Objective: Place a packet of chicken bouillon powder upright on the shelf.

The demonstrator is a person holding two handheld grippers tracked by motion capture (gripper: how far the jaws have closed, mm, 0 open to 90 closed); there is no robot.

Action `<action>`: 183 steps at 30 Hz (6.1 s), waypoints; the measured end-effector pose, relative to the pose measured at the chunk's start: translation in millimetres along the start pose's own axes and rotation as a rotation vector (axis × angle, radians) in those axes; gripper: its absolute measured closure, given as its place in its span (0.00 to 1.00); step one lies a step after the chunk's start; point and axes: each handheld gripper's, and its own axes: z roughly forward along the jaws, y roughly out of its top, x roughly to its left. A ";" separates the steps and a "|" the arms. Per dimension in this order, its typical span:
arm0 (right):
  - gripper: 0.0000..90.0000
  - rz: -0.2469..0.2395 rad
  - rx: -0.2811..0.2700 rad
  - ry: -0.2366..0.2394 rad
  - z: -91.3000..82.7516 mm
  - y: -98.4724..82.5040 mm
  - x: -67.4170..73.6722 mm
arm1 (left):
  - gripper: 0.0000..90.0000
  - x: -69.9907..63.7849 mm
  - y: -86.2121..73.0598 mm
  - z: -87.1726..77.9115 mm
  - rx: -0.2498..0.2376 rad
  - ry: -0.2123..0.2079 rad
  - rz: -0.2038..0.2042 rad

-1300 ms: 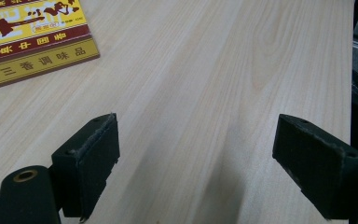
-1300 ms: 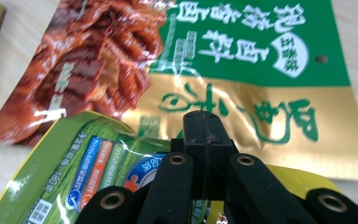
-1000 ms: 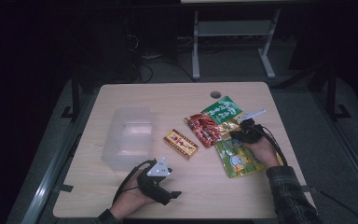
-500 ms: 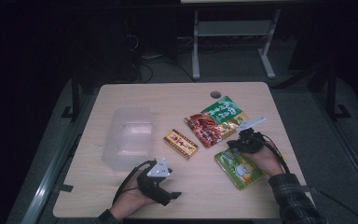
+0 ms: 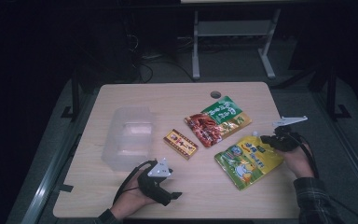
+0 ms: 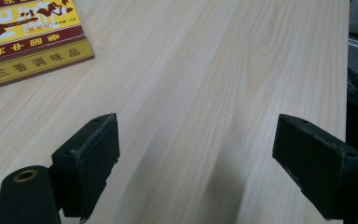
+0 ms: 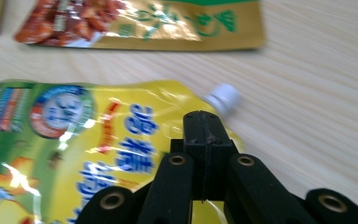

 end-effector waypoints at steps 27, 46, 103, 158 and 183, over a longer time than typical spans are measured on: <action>1.00 -0.023 0.072 -0.017 13.6 -10.1 -13.7 | 0.15 -0.8 -0.3 0.9 0.009 -0.005 -0.004; 1.00 -0.086 0.086 0.185 21.2 -16.9 -2.9 | 0.15 -0.1 -0.2 1.4 0.009 -0.007 -0.006; 1.00 -0.272 0.098 0.215 -11.1 -59.4 137.8 | 0.12 29.6 70.7 82.0 0.039 -0.138 -0.070; 0.69 -0.221 -0.057 0.295 -19.5 -29.8 131.8 | 0.94 34.0 96.0 -1.5 -0.278 -0.016 -0.046; 0.64 -0.085 -0.320 0.608 22.6 42.8 121.2 | 0.94 34.6 75.1 -34.6 -0.351 0.057 -0.101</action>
